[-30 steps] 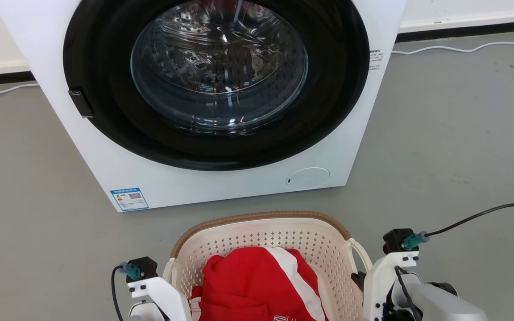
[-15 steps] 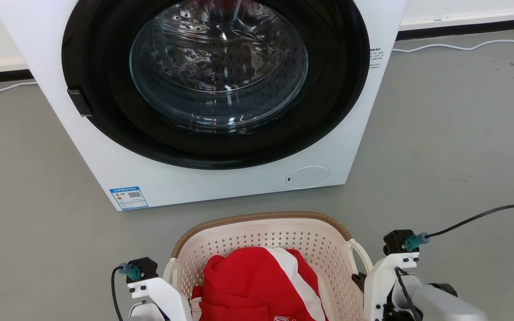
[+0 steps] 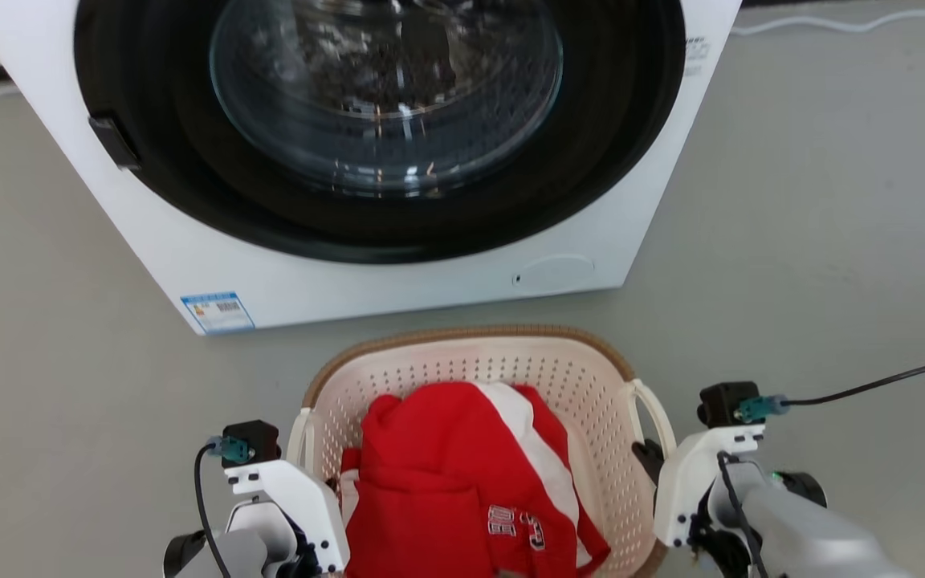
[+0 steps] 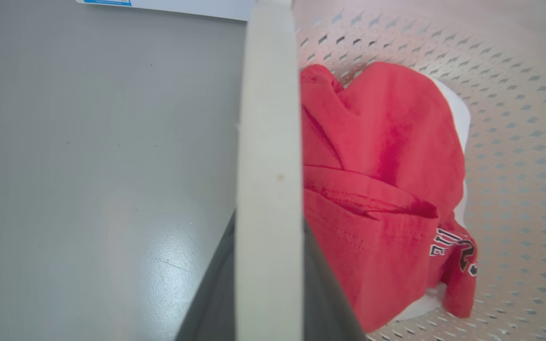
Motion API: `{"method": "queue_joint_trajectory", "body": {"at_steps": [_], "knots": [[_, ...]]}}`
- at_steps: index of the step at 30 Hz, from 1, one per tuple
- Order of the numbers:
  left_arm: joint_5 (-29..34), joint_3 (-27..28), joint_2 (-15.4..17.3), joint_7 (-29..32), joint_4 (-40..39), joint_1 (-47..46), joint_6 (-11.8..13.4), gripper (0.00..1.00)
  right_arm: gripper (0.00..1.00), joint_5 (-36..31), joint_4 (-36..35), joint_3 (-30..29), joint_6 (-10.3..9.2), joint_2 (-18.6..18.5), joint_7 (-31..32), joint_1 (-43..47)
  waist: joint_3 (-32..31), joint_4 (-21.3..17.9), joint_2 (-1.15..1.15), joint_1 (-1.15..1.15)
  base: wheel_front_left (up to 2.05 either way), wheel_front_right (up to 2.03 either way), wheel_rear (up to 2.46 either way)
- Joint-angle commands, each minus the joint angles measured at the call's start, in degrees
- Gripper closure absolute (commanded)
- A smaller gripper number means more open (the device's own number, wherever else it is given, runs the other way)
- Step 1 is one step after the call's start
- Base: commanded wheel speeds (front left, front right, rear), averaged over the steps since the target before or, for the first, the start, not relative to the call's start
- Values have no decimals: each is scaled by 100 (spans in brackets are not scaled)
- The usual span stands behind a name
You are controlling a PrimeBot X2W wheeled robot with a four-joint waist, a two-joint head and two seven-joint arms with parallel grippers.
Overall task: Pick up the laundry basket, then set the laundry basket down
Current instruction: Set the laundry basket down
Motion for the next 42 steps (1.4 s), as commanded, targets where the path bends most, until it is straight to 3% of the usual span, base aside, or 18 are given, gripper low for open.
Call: {"method": "queue_joint_trajectory", "body": {"at_steps": [1,13,23,31,37,42], "knots": [[78,77,127,-149,-81,-298,-93,100,100,-14,-79,44,52,-83,-185,-213,299,8,0,0,0,0,0],[173,60,154,-945,-85,-914,-93,100,100,6,-178,61,52,-248,-818,-605,1427,77,0,0,0,0,0],[253,155,169,-1242,-166,-1430,-68,100,100,-68,-253,46,52,-336,-1210,-936,2418,184,0,0,0,0,0],[748,697,250,-1257,-971,-1616,211,100,100,-876,-504,-1002,52,-446,-1263,-1089,3274,255,0,0,0,0,0],[1125,1152,235,-1258,-1193,-1589,241,100,100,-1494,-636,-1671,52,-399,-1264,-958,3695,240,0,0,0,0,0],[1436,1472,214,-1258,-1314,-1614,193,100,100,-1784,-640,-1898,52,-319,-1265,-922,3989,248,0,0,0,0,0]]}}
